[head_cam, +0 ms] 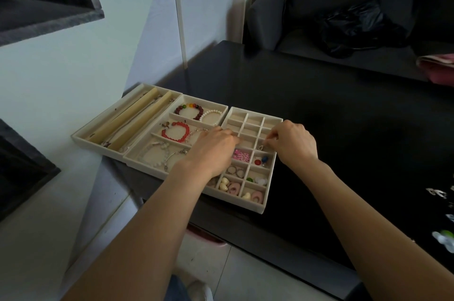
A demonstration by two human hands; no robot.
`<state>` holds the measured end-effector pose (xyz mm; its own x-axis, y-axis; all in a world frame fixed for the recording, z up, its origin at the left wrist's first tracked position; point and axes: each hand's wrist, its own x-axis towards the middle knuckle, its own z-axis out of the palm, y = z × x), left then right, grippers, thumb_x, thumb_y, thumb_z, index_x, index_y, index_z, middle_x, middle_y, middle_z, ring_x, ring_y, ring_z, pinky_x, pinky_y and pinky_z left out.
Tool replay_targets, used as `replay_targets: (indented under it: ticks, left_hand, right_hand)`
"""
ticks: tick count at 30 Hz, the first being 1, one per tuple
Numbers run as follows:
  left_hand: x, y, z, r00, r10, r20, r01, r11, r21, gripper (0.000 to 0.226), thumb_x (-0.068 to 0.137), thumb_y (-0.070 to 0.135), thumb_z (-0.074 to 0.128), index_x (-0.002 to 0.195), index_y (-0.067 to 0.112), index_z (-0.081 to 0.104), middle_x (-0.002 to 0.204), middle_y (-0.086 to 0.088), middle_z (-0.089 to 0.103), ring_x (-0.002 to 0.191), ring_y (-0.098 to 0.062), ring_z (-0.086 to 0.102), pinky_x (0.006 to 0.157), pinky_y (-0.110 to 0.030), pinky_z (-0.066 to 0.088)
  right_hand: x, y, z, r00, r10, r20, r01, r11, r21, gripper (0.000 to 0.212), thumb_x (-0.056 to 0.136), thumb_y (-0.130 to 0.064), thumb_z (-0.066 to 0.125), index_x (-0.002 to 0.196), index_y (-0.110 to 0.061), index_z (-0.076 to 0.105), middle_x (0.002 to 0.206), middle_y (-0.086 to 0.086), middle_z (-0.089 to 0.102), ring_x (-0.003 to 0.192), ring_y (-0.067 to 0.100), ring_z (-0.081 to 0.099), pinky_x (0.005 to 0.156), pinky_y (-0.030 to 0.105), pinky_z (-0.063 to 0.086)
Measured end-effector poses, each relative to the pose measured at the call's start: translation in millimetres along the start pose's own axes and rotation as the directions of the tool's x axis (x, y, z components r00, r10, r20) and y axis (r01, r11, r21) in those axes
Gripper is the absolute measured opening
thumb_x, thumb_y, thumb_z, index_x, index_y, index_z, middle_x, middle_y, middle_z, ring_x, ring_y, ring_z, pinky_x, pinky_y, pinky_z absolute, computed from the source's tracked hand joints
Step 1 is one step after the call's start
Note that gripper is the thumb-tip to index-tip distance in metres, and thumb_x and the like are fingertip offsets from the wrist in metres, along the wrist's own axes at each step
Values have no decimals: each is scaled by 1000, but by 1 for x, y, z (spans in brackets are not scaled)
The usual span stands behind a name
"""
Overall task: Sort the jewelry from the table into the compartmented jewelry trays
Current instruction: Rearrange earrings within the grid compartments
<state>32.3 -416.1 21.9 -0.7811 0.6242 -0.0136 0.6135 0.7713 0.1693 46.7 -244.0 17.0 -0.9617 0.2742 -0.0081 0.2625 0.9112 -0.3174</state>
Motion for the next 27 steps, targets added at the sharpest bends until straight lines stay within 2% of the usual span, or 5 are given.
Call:
replay_targets:
  ticks: [3,9,14,17,27]
  left_hand:
    - [0,0,0,1000,-6,-2,6,1000,4,49,90,7,54,137,22,47,136,1,49,128,-16,39,105,-34,33]
    - [1,-1,2,1000,-3,-1,3,1000,-6,51,89,5,52,137,22,48,135,2,49,128,-16,39,104,-34,34]
    - [2,0,3,1000,-3,9,3,1000,-11,53,89,5,51,138,23,45,138,4,47,130,-16,37,106,-36,32]
    - [2,0,3,1000,-13,11,13,1000,-17,55,88,4,51,139,23,43,140,4,46,131,-16,37,107,-37,31]
    - [1,-1,1,1000,-3,12,4,999,-39,50,89,5,52,136,21,48,136,3,49,128,-16,40,106,-36,35]
  right_hand:
    - [-1,-3,4,1000,-6,3,6,999,-32,14,89,-28,63,94,-14,65,85,-1,64,75,14,63,70,33,55]
    - [-3,-10,7,997,-80,-9,79,994,-73,12,92,-24,59,96,-15,66,83,-3,59,79,15,62,67,30,50]
    - [-3,-7,6,993,-118,-9,116,990,-85,11,92,-21,58,97,-17,67,95,0,65,84,15,63,72,32,53]
    - [-5,-4,6,987,-146,-62,137,982,-128,12,93,-19,54,98,-17,65,96,1,63,86,18,62,68,30,47]
    - [-2,-3,8,996,-89,-14,87,993,-84,9,89,-26,62,94,-19,63,90,-2,62,81,16,62,72,34,53]
